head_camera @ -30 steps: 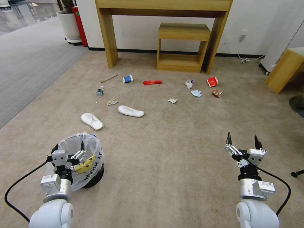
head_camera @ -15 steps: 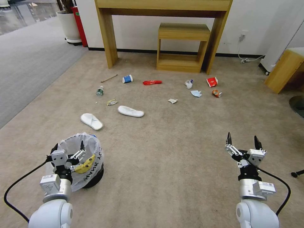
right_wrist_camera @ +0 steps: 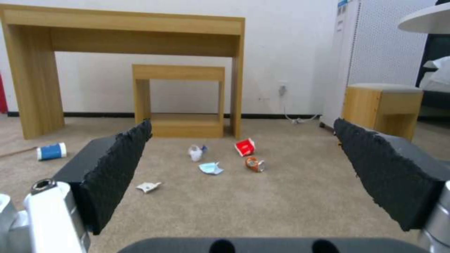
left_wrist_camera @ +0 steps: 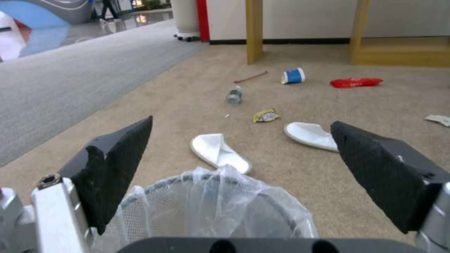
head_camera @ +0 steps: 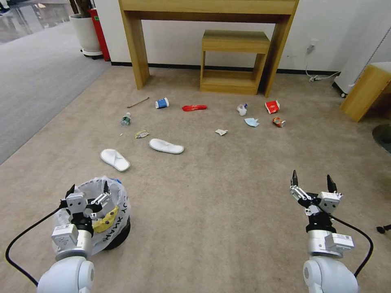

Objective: Pick up the trash bin and place the garbage on the floor into it.

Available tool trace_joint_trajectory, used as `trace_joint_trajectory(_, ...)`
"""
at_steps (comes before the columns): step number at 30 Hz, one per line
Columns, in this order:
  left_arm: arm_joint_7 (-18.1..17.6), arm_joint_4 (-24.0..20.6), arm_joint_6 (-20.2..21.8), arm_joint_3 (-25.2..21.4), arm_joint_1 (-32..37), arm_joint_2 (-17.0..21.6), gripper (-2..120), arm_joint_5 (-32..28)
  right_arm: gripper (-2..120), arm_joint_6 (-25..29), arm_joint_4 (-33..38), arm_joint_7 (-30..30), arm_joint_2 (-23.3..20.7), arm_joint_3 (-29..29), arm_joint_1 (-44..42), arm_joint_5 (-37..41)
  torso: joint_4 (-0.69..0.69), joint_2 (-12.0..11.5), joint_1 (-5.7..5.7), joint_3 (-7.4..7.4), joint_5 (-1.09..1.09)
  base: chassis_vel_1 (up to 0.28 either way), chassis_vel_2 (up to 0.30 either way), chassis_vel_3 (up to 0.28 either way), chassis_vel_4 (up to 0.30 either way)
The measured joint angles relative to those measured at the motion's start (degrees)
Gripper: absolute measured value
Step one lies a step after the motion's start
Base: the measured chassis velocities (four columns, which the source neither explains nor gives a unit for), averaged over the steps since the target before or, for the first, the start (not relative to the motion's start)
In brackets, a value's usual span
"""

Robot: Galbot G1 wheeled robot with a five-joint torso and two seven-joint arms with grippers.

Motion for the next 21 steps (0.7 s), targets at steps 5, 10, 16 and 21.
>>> trace_joint_trajectory(5, 0.01, 0.02, -0.03, -0.01, 0.01, 0.0, 100, 0.02, 100, 0.09, -0.34, 0.0, 0.14, -0.03, 0.12, -0.06, 0.0, 0.0, 0.0, 0.0, 0.0, 0.0, 0.0, 0.0, 0.0)
trace_joint_trajectory(10, 0.01, 0.12, -0.04, 0.0, -0.02, -0.02, 100, 0.04, 100, 0.11, -0.47, 0.0, 0.18, -0.06, 0.21, -0.08, 0.0, 0.0, 0.0, -0.01, 0.0, -0.053, 0.052, 0.049, -0.043)
trace_joint_trajectory(16, 0.02, 0.17, -0.04, 0.0, -0.07, -0.01, 100, 0.05, 100, 0.11, -0.55, 0.0, 0.27, -0.08, 0.3, -0.12, 0.0, 0.0, 0.0, 0.0, 0.0, -0.057, 0.064, 0.06, -0.052)
trace_joint_trajectory(21, 0.02, 0.17, -0.05, 0.02, -0.06, -0.04, 100, 0.09, 100, 0.13, -0.6, 0.0, 0.29, -0.12, 0.27, -0.14, 0.0, 0.0, 0.0, 0.0, 0.0, -0.053, 0.07, 0.052, -0.059)
